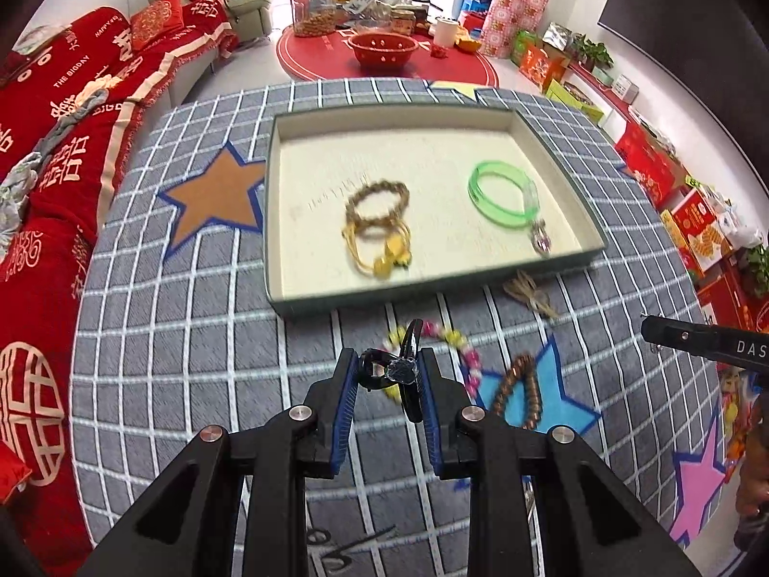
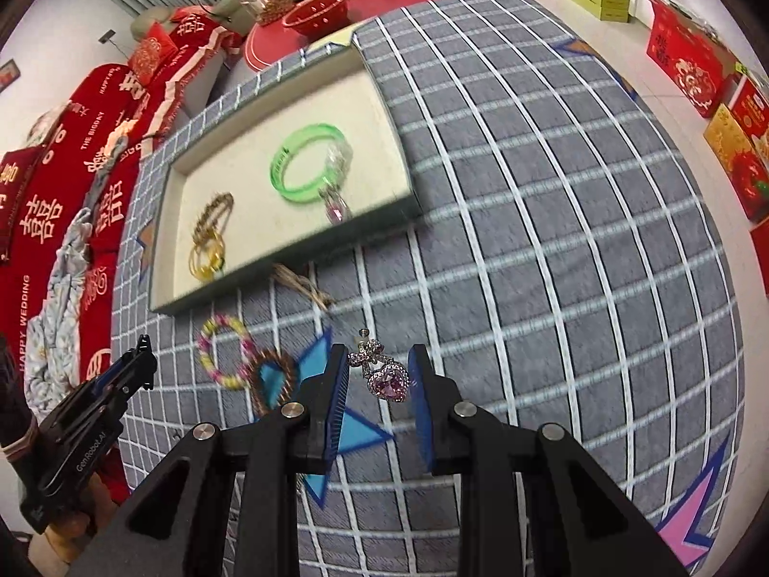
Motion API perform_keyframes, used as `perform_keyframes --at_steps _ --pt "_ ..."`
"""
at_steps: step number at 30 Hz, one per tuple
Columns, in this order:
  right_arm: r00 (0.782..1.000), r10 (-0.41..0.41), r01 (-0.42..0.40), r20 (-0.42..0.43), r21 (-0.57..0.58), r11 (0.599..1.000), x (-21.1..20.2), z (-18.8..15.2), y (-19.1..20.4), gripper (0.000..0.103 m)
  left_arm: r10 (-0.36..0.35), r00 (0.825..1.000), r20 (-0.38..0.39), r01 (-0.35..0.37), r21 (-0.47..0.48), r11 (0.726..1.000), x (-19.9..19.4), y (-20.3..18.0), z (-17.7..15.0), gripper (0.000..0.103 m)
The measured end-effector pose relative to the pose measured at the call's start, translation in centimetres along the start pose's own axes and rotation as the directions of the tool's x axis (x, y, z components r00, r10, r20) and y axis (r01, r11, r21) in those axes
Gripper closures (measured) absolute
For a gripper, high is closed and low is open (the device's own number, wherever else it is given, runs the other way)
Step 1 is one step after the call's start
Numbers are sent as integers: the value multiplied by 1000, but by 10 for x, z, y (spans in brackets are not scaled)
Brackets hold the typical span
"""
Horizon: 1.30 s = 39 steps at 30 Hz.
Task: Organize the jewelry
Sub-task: 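Carry the black clip into the tray with the left tool while the right tool drops the pendant there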
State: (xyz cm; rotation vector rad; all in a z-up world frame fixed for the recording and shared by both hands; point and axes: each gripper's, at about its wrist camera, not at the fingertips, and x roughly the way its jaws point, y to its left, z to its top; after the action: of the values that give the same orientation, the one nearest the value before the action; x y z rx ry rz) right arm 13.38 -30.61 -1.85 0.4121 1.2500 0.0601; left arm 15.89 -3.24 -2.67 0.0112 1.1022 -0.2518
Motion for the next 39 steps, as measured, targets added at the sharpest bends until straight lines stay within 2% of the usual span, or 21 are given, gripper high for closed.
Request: perform_keyframes --at_steps 9,18,31,39 --pt "999 30 -28 28 -41 999 6 51 19 75 26 999 36 -25 -29 999 11 10 44 65" --pt "998 60 -57 35 -69 996 30 103 38 75 69 996 51 -65 -74 995 38 17 85 65" --pt "999 33 -33 -2 -155 987 79 135 58 75 142 990 8 -141 -72 987 86 16 114 65" --pt "1000 -1 -5 -27 -213 977 100 139 63 75 167 986 -22 -168 -49 985 106 14 115 64"
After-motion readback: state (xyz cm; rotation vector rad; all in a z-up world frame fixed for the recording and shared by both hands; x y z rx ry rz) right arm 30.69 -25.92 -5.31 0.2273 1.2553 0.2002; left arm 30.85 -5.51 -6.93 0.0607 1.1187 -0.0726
